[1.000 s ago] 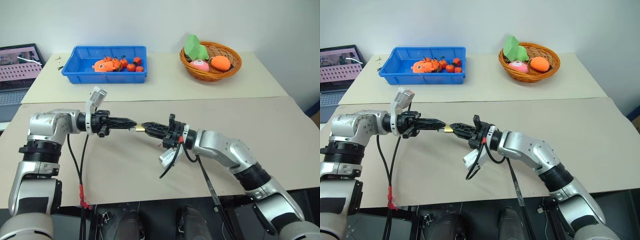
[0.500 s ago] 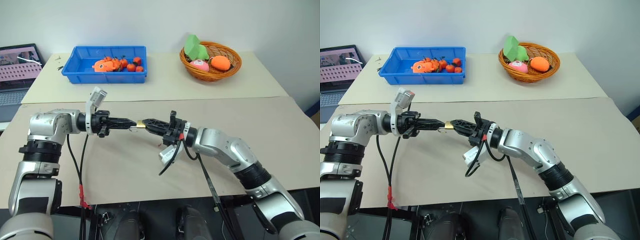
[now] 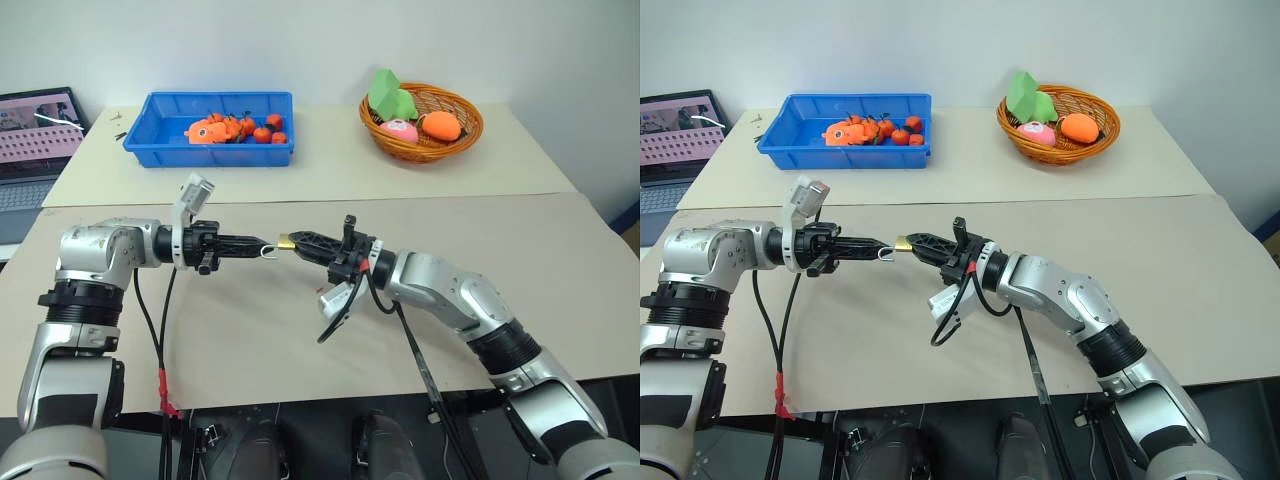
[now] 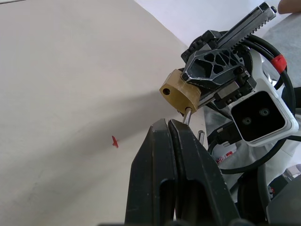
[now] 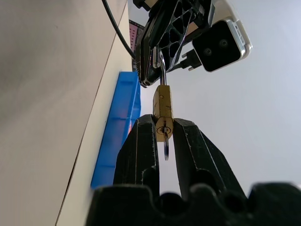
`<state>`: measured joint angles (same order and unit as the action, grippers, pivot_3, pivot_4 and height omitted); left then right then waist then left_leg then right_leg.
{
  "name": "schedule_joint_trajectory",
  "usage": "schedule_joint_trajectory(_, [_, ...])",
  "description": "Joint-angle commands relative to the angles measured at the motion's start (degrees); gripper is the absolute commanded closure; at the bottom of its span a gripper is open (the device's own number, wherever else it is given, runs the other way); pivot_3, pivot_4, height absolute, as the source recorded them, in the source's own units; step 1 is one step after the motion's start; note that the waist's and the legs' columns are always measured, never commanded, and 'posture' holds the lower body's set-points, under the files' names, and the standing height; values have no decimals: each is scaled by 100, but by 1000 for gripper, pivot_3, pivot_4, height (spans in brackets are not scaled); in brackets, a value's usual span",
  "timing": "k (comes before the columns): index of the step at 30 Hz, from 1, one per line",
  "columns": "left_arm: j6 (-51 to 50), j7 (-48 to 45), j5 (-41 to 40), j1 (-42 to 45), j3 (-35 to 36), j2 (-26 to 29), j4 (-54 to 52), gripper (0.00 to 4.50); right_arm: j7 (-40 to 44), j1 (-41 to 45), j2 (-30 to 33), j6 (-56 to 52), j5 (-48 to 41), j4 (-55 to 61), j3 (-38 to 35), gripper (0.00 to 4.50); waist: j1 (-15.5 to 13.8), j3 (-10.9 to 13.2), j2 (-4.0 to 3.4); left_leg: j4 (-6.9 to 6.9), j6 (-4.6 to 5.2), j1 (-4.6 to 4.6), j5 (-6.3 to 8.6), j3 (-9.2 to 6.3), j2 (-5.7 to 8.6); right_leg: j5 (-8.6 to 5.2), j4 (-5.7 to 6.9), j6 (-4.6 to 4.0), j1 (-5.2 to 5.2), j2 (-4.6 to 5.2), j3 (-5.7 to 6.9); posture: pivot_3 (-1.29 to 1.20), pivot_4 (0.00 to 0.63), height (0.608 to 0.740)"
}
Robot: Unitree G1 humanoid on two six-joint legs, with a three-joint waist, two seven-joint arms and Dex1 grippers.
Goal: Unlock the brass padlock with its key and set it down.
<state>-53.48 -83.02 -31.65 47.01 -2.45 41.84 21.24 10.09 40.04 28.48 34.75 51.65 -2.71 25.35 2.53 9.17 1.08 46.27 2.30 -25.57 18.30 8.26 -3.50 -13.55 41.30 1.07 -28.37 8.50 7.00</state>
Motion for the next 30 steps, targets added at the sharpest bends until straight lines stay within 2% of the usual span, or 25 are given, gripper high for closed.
schedule_joint_trajectory(1, [2, -42, -113, 141, 110, 22, -102, 4420, -172, 127, 6, -69, 8, -29, -153, 4397, 0, 0, 0, 0, 0, 0, 0, 0, 0, 0, 0, 0, 0, 0, 0, 0, 150, 676])
schedule_joint_trajectory(18, [-38, -46, -132, 169, 106, 17, -135, 4420, -365, 179, 127, -94, 56, -276, -192, 4397, 2, 0, 0, 0, 0, 0, 0, 0, 0, 0, 0, 0, 0, 0, 0, 0, 150, 676])
schedule_joint_trajectory(30, [88, 57, -91, 148, 174, -6, -69, 4420, -82, -439, 362, -38, -128, 42, -191, 4397, -2, 0, 0, 0, 0, 0, 0, 0, -2, 0, 0, 1, 0, 0, 0, 0, 150, 676])
